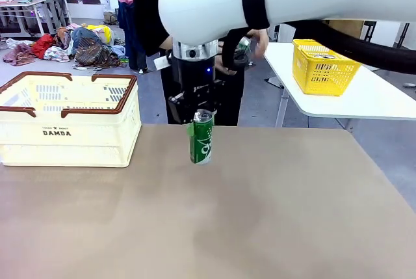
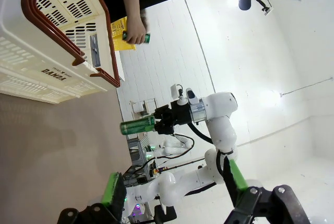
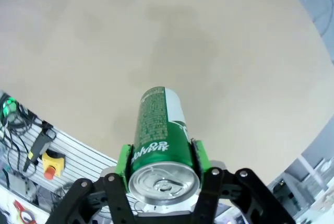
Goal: Place the drinks into the Shopping basket.
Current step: Pick up one drink and place it into the Shopping basket.
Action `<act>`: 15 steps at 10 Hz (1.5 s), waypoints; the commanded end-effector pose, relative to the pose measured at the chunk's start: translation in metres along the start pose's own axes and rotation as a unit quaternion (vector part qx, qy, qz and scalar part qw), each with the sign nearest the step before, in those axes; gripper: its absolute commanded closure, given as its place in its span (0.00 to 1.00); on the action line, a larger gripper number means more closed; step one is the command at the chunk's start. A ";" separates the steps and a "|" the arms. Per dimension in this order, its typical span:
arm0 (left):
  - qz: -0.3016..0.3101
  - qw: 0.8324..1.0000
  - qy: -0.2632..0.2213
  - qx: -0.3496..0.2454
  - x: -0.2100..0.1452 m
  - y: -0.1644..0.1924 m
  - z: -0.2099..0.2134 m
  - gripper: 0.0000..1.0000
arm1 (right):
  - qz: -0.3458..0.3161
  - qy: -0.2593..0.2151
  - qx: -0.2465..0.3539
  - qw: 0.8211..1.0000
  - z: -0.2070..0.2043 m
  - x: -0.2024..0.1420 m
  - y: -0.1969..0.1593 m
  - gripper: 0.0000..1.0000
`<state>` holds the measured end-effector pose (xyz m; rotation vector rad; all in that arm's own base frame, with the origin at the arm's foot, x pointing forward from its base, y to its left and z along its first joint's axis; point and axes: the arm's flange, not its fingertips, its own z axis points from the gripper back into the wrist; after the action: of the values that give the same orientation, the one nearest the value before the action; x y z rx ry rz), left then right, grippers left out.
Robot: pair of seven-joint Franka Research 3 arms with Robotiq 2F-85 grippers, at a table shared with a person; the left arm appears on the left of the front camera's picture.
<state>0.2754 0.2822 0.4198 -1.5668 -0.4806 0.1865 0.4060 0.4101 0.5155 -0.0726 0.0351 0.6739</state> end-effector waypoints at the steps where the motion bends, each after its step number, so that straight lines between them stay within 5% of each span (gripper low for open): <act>1: -0.004 1.000 0.000 -0.008 -0.004 -0.002 -0.001 0.00 | 0.038 0.031 0.054 0.997 0.010 -0.054 -0.056 1.00; 5: -0.004 1.000 0.000 -0.008 -0.004 -0.002 -0.001 0.00 | -0.036 0.048 0.192 0.980 0.053 -0.300 -0.168 1.00; 8: -0.004 1.000 0.000 -0.008 -0.004 -0.002 -0.001 0.00 | -0.156 -0.003 0.250 0.956 0.046 -0.410 -0.227 1.00; 11: -0.004 1.000 0.000 -0.008 -0.004 -0.002 -0.001 0.00 | -0.230 -0.033 0.268 0.935 0.022 -0.437 -0.255 1.00; 15: -0.004 1.000 0.000 -0.008 -0.004 -0.002 -0.001 0.00 | -0.234 -0.042 0.278 0.931 0.013 -0.433 -0.256 1.00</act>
<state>0.2753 0.2825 0.4195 -1.5668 -0.4803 0.1878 0.2287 -0.0650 0.5619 0.4661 0.1389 0.1849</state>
